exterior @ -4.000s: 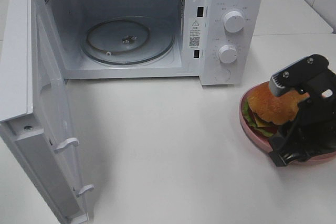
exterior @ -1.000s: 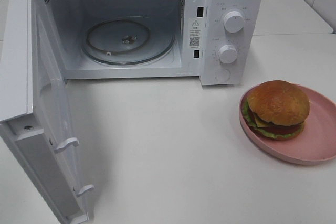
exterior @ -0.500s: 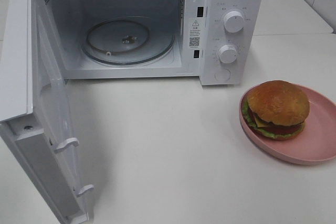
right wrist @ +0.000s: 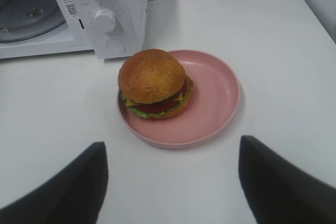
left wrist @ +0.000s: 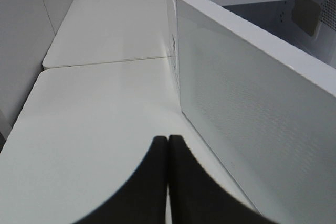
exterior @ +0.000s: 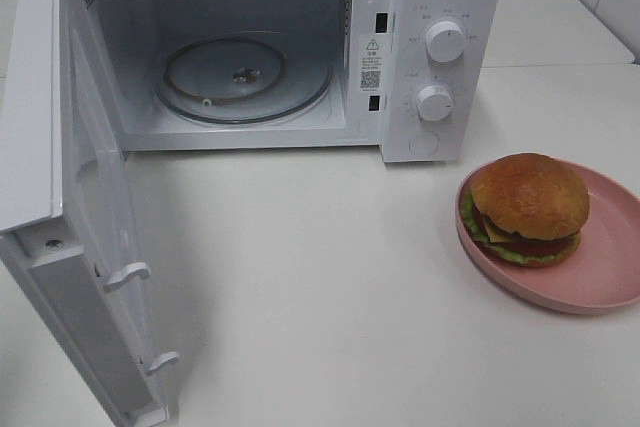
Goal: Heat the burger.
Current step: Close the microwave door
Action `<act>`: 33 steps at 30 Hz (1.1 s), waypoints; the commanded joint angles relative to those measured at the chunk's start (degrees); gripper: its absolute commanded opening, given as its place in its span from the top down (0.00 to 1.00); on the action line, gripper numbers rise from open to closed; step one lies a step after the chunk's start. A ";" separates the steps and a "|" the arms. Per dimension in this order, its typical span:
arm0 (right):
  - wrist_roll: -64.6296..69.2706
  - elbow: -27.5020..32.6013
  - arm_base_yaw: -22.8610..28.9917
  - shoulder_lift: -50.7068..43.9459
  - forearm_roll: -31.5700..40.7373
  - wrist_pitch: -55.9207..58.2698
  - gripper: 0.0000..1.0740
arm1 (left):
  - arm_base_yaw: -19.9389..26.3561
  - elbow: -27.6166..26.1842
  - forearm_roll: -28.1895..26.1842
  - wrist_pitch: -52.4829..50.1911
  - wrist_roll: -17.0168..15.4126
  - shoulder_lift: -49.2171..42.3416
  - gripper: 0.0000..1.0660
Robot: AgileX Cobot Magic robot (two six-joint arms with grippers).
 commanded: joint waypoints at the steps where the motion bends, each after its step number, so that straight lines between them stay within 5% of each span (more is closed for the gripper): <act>1: -0.52 0.11 0.00 -1.20 -0.06 0.11 0.42 | -0.29 3.95 -0.74 -11.06 -0.46 6.76 1.00; 24: -0.52 0.11 0.00 -1.20 -0.06 0.11 0.42 | -1.15 4.70 -0.46 -58.16 -0.86 60.45 1.00; 33: -0.52 0.11 0.00 -1.20 -0.06 0.11 0.42 | -10.08 -1.55 2.52 -64.34 -2.46 74.94 1.00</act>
